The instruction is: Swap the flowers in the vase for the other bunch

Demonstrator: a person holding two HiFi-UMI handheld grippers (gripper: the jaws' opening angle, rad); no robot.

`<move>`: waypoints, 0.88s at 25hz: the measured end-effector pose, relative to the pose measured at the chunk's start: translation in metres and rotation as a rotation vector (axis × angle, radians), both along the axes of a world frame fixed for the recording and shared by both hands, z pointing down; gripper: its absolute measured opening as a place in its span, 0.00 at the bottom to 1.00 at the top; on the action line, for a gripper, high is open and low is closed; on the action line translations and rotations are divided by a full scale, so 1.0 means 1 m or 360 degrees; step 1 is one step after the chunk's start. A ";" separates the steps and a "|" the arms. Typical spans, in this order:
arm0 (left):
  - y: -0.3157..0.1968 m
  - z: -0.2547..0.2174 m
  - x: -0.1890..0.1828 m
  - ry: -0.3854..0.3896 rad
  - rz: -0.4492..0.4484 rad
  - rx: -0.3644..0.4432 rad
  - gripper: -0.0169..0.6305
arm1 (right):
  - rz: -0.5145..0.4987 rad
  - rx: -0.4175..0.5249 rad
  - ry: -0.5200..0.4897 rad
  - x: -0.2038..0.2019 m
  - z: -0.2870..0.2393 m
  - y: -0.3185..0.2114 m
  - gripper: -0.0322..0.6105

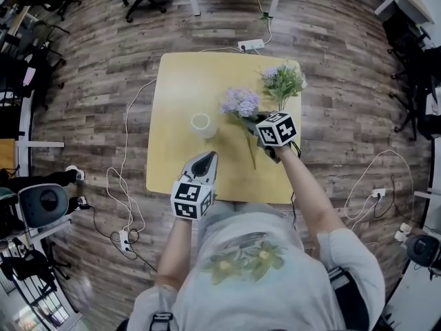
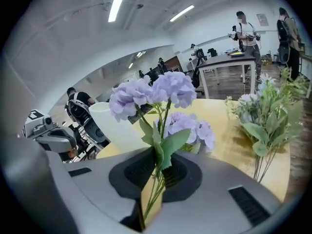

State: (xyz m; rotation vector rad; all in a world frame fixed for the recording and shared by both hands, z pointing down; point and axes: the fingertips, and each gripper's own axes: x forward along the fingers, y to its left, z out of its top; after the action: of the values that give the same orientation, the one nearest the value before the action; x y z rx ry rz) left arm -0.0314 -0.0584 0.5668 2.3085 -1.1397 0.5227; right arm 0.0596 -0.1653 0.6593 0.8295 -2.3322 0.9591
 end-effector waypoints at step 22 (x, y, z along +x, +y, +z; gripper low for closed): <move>-0.022 0.028 0.025 0.0008 0.0109 -0.0082 0.05 | 0.0269 0.0018 0.0027 0.007 0.022 -0.021 0.32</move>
State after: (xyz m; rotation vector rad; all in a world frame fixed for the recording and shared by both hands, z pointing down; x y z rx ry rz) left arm -0.0064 -0.0803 0.5944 2.3098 -1.0363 0.5647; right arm 0.0664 -0.1861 0.6815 1.0489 -2.2832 1.0038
